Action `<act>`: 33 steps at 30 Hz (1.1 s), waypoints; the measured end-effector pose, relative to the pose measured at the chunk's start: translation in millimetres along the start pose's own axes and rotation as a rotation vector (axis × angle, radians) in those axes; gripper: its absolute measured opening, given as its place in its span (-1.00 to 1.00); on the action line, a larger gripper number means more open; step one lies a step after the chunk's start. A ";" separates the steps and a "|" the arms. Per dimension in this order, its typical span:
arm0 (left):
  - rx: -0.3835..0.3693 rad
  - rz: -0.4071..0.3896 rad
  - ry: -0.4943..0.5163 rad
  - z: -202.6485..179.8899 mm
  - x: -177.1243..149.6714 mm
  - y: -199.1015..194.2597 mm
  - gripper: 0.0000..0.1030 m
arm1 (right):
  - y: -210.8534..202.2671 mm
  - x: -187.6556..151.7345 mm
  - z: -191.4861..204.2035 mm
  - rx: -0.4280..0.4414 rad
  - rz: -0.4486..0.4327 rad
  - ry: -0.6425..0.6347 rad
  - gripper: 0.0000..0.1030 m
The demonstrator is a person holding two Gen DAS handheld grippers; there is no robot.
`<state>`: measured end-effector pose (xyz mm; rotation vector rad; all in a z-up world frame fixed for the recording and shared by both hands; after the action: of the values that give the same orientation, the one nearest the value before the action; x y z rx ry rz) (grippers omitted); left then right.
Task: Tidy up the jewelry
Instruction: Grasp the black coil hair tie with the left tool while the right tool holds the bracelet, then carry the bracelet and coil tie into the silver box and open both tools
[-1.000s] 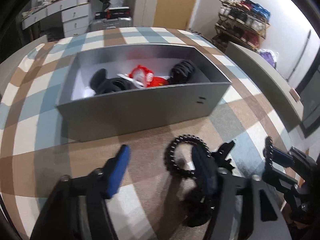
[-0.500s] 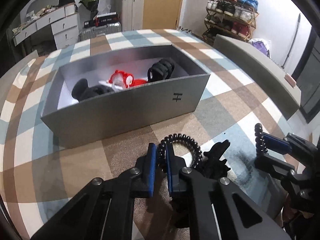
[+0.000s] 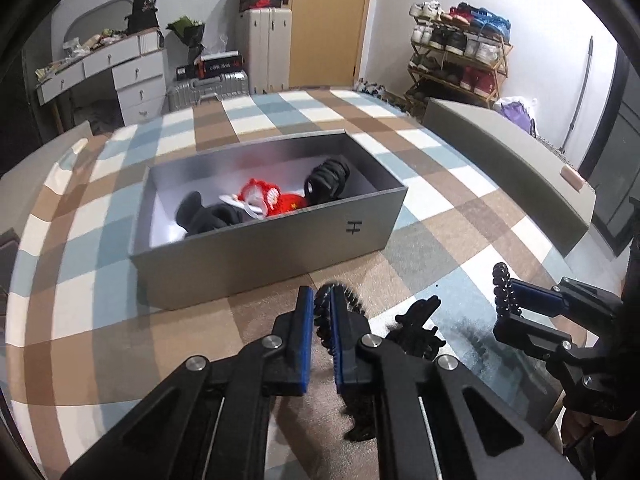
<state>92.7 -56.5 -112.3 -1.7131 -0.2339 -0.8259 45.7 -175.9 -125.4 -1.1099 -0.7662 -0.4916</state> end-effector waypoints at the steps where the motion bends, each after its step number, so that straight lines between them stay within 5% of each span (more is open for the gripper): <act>1: 0.014 -0.018 0.002 1.3 1.0 -4.6 -0.94 | -0.6 0.9 0.5 -0.004 -0.003 -0.002 -0.26; 8: 0.011 -0.061 -0.031 14.9 0.6 -18.1 -0.94 | -4.6 5.8 5.6 0.002 -0.011 0.003 -0.25; 16: -0.033 0.042 -0.074 22.9 -7.4 12.5 -0.85 | -3.7 8.4 21.3 0.004 -0.010 -0.034 -0.22; 20: -0.040 0.091 -0.066 21.2 -7.6 26.1 -0.30 | -1.8 7.6 22.9 -0.004 0.001 -0.048 -0.21; 27: -0.005 0.117 -0.031 18.4 -13.3 31.4 -0.33 | -0.8 9.3 21.1 -0.008 0.005 -0.041 -0.21; 30: 0.080 0.129 0.026 14.6 -15.1 30.7 -0.88 | -0.5 9.0 22.2 -0.007 0.005 -0.043 -0.21; 33: 0.069 0.143 0.027 11.2 -17.6 26.8 -0.91 | -1.0 8.9 23.1 -0.006 0.004 -0.044 -0.21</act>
<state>99.1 -50.3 -145.0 -1.6330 -0.1190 -0.7272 43.9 -154.8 -112.6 -1.1307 -0.8013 -0.4679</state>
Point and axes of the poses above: each gripper's, at about its wrist camera, not at the fingertips, and y roughly the way its jaws point, z to its left, x to its top, the point moved 4 cm from there along y, roughly the way its jaws point, and after that the axes turned 4 degrees about z, right-handed, at the moved point
